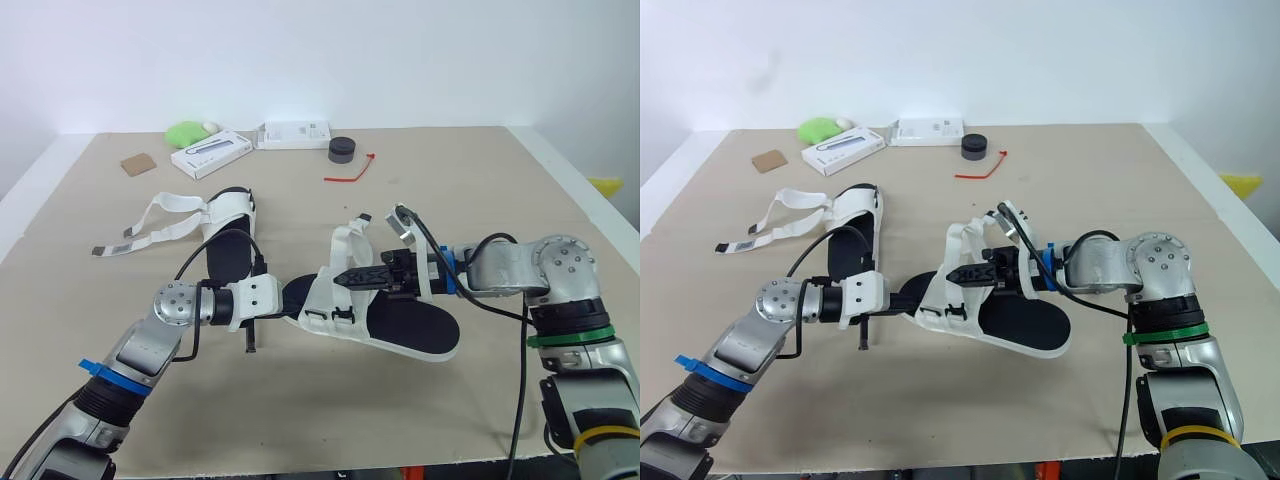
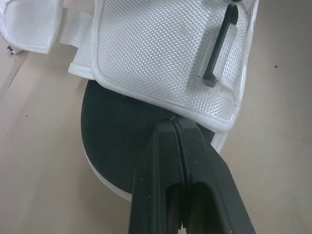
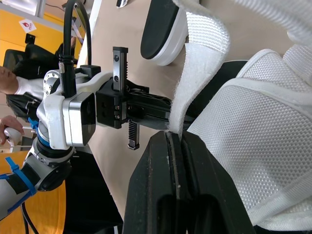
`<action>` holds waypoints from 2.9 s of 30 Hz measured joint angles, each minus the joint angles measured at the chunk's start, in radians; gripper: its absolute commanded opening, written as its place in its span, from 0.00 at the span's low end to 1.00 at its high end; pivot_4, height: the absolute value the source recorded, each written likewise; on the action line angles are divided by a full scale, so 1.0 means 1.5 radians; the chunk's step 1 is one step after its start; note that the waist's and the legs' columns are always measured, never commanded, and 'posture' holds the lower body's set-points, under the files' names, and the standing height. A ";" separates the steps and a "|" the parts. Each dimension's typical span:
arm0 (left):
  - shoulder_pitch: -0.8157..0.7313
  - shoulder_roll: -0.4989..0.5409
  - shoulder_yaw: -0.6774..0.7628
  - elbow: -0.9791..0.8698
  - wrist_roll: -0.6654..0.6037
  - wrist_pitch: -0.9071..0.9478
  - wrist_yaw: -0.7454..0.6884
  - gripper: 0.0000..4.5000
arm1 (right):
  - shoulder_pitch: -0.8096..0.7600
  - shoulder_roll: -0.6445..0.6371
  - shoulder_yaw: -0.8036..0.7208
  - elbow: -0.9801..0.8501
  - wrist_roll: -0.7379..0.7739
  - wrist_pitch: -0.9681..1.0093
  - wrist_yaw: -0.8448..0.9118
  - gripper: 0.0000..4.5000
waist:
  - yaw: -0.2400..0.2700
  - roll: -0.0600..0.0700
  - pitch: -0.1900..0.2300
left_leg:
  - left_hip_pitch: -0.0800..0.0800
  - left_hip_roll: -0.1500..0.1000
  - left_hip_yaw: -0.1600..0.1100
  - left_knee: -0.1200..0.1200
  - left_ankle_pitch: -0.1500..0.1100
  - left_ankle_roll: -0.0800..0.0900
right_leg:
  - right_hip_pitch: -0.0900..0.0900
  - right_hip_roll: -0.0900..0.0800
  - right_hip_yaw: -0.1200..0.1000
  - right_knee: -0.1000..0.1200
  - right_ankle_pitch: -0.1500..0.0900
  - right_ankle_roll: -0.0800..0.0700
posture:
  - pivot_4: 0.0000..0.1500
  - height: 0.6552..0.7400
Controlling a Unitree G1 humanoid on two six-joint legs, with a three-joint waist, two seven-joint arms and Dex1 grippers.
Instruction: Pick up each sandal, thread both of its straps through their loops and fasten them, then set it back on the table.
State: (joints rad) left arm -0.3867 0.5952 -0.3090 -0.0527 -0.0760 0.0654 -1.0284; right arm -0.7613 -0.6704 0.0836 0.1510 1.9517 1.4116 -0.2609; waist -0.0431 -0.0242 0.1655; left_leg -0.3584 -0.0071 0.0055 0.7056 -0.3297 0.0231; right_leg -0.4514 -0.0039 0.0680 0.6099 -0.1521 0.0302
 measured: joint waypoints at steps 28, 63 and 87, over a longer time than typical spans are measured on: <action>0.000 0.000 -0.005 0.002 0.001 -0.001 0.011 0.00 | 0.040 -0.025 0.027 -0.025 0.004 -0.042 -0.102 0.03 | 0.000 0.000 -0.002 | 0.000 0.000 0.000 0.000 0.000 0.000 | 0.000 0.000 0.000 0.000 0.000 0.000 | 1.00 1.00; -0.005 0.011 -0.001 0.010 -0.001 -0.009 0.004 0.00 | 0.105 -0.279 0.050 -0.266 -0.507 -0.197 0.522 1.00 | 0.000 0.001 -0.002 | 0.003 0.000 0.001 0.000 0.000 0.000 | 0.000 0.000 -0.001 -0.001 -0.001 0.000 | 1.00 1.00; 0.000 0.014 0.008 -0.021 -0.002 0.021 -0.004 0.00 | 0.214 -0.100 0.100 -0.162 -1.038 -0.662 0.813 0.26 | -0.002 0.000 -0.002 | 0.005 0.001 0.004 -0.001 0.000 0.000 | 0.000 0.001 0.002 0.001 -0.001 -0.001 | 1.00 1.00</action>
State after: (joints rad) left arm -0.3860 0.6166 -0.2973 -0.0839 -0.0787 0.0970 -1.0340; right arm -0.4406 -0.8208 0.2340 -0.0925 0.3944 0.4191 0.9593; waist -0.0455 -0.0244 0.1628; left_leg -0.3509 -0.0063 0.0114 0.7039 -0.3301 0.0227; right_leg -0.4514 -0.0018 0.0710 0.6111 -0.1543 0.0290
